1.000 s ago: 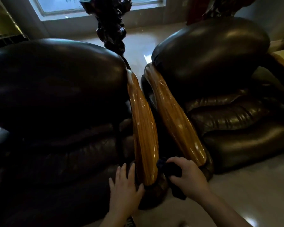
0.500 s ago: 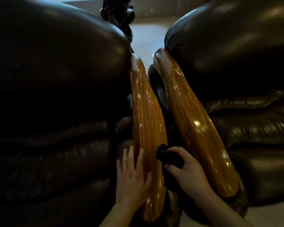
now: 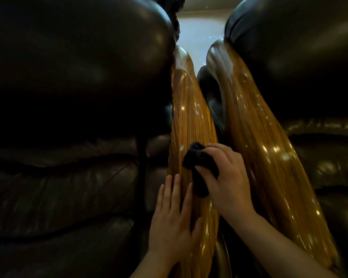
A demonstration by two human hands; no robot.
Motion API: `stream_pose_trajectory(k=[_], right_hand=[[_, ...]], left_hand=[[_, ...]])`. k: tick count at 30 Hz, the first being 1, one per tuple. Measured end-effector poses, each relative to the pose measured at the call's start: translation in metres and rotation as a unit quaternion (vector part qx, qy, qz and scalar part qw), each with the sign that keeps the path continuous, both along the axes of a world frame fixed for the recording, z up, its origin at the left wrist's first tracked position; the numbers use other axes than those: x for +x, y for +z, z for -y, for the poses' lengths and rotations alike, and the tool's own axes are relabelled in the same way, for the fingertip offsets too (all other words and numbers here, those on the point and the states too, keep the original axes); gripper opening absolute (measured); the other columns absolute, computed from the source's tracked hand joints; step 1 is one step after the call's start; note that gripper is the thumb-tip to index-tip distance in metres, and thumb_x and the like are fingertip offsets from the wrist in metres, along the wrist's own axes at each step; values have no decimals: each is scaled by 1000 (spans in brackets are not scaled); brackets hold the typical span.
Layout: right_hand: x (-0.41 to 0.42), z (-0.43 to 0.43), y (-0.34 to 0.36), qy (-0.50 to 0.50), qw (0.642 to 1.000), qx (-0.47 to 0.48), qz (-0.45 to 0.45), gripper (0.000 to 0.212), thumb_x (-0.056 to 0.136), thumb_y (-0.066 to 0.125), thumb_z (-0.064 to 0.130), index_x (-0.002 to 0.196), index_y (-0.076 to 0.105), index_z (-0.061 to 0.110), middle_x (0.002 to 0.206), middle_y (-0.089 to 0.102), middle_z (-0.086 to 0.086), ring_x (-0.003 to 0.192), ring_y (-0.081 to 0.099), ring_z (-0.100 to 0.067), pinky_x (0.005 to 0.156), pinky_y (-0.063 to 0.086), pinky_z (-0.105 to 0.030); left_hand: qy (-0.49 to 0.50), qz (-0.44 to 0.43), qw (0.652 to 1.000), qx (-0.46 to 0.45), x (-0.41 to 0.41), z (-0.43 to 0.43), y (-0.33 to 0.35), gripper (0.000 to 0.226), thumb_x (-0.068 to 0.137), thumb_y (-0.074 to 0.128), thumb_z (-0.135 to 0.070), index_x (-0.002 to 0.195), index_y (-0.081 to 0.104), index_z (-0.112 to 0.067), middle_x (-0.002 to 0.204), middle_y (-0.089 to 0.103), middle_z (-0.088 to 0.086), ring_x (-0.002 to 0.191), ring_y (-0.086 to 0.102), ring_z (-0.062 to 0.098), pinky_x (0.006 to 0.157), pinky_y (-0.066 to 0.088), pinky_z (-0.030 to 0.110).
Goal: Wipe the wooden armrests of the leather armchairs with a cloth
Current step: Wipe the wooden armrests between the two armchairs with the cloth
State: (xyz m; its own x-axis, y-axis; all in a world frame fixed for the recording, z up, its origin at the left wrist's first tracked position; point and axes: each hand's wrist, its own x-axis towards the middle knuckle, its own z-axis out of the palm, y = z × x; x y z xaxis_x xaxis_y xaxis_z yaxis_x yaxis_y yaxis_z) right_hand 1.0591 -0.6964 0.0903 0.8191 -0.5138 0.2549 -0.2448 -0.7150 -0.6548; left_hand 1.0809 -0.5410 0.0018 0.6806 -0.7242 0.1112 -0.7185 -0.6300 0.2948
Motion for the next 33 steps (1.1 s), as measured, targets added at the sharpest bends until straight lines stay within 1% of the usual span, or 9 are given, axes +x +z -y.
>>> stream_pose_trajectory(k=[5,10,14,18,23,26,29,31,33], right_hand=[[33,1,-1,106,989,-100,27,29,92,59,28,120,58,25,136,53,2,129,45,-20,104,44,-44],[39,-3,-15,230,947,-204,-96,34,92,56,24,125,55,31,147,51,4,144,34,-23,117,25,-43],[14,6,-22,187,953,-215,-106,32,90,50,29,121,57,32,136,56,6,133,42,-22,105,42,-45],[18,8,-20,110,967,-203,-105,35,88,60,30,123,62,27,132,59,3,123,46,-24,96,43,-42],[12,16,-27,87,969,-200,-113,46,85,60,40,128,58,25,133,50,-3,119,45,-25,93,48,-45],[40,25,-24,10,982,-148,-120,53,86,62,43,135,55,25,148,39,-4,137,33,-30,109,38,-50],[50,7,-36,124,969,-180,-115,52,93,52,49,140,49,29,158,33,2,153,11,-24,121,18,-52],[44,13,-41,214,942,-233,-114,50,96,43,52,140,48,31,158,35,4,153,12,-20,123,13,-49],[56,31,-36,173,951,-232,-106,49,97,41,50,140,50,27,156,40,2,152,18,-20,124,14,-46]], left_hand=[[-19,10,999,-25,0,-2,-4,73,96,36,-52,155,17,-14,163,6,15,150,8,31,118,14,49],[-18,7,1000,-13,0,-2,-6,75,96,37,-54,156,15,-14,164,5,15,150,8,31,119,13,47],[-15,-2,1000,-17,1,-2,-7,78,94,42,-54,156,14,-14,164,5,13,150,8,30,118,12,47],[-19,1,1000,-24,2,-2,-3,77,94,40,-55,156,15,-15,164,6,13,150,8,30,119,11,46],[-14,-4,1000,-11,2,-3,-5,81,91,45,-55,156,15,-16,164,6,13,150,7,30,119,9,45],[-18,-1,1000,-17,2,-4,-7,77,93,41,-56,155,18,-18,163,8,14,150,9,31,120,8,45],[-24,0,1000,-20,1,-4,-6,74,94,39,-55,155,19,-17,163,8,15,150,9,32,119,13,46],[-20,-1,1000,-16,-1,-4,-6,73,95,38,-54,155,19,-17,163,8,15,150,9,31,118,14,46],[-16,1,1000,-22,0,-4,-5,73,94,38,-55,154,23,-17,163,10,14,150,11,32,118,14,46]])
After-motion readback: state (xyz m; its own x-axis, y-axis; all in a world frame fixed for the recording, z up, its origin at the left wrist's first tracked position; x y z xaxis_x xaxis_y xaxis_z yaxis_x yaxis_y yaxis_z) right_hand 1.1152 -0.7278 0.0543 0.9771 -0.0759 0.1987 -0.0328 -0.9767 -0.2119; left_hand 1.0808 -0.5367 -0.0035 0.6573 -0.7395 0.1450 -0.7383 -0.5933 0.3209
